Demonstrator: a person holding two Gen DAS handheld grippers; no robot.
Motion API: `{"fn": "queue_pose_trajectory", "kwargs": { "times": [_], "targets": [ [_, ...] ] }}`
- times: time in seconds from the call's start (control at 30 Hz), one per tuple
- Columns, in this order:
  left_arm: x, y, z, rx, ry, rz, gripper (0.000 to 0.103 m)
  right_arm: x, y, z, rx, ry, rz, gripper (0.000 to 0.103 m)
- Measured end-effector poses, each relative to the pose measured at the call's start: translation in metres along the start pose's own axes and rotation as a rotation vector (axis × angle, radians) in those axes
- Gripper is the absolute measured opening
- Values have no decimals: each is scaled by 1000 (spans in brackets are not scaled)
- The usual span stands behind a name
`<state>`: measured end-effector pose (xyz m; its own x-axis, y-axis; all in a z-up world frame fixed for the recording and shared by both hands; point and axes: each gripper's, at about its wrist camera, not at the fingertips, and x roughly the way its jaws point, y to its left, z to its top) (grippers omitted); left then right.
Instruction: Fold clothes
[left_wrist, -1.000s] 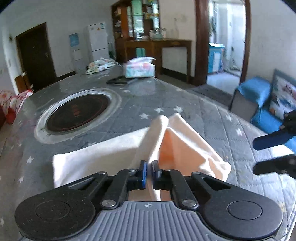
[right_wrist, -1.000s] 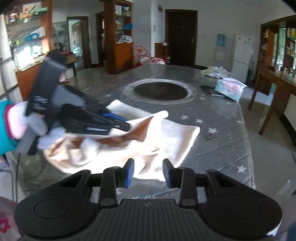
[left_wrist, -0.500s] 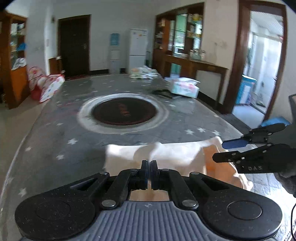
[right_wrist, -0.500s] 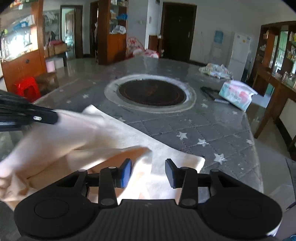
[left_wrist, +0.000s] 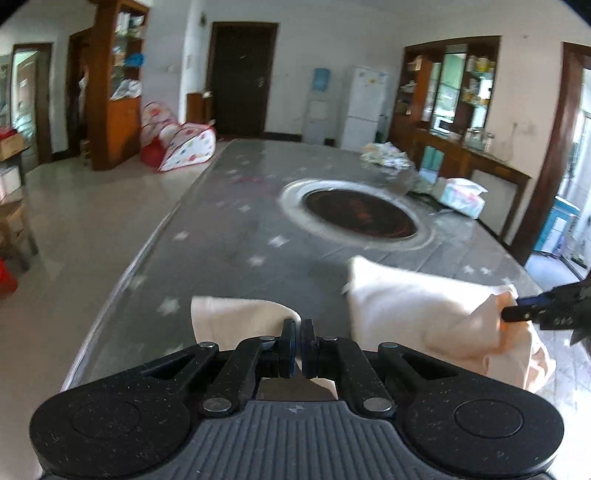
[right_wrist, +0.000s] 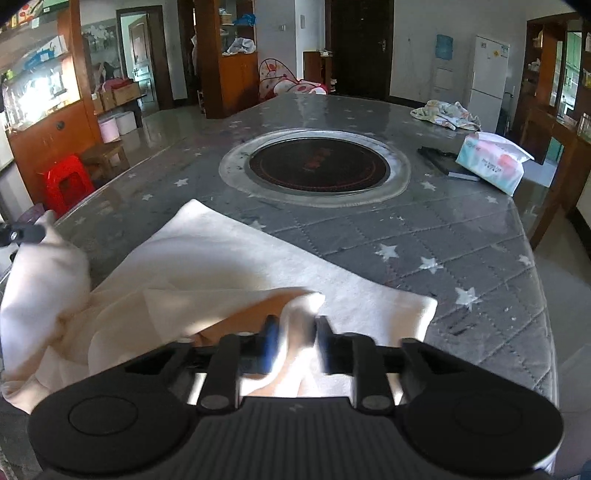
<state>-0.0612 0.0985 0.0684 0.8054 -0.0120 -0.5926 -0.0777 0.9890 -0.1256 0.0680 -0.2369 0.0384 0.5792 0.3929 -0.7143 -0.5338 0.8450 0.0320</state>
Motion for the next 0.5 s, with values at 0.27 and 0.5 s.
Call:
{"fn": "queue_pose_trajectory", "kwargs": {
  "times": [0.27, 0.5],
  "targets": [
    [-8, 25, -20, -59, 26, 55, 3, 32, -6, 5, 92, 64, 51, 14],
    [-16, 39, -28, -84, 26, 77, 3, -26, 2, -5, 73, -95, 2, 9]
  ]
}}
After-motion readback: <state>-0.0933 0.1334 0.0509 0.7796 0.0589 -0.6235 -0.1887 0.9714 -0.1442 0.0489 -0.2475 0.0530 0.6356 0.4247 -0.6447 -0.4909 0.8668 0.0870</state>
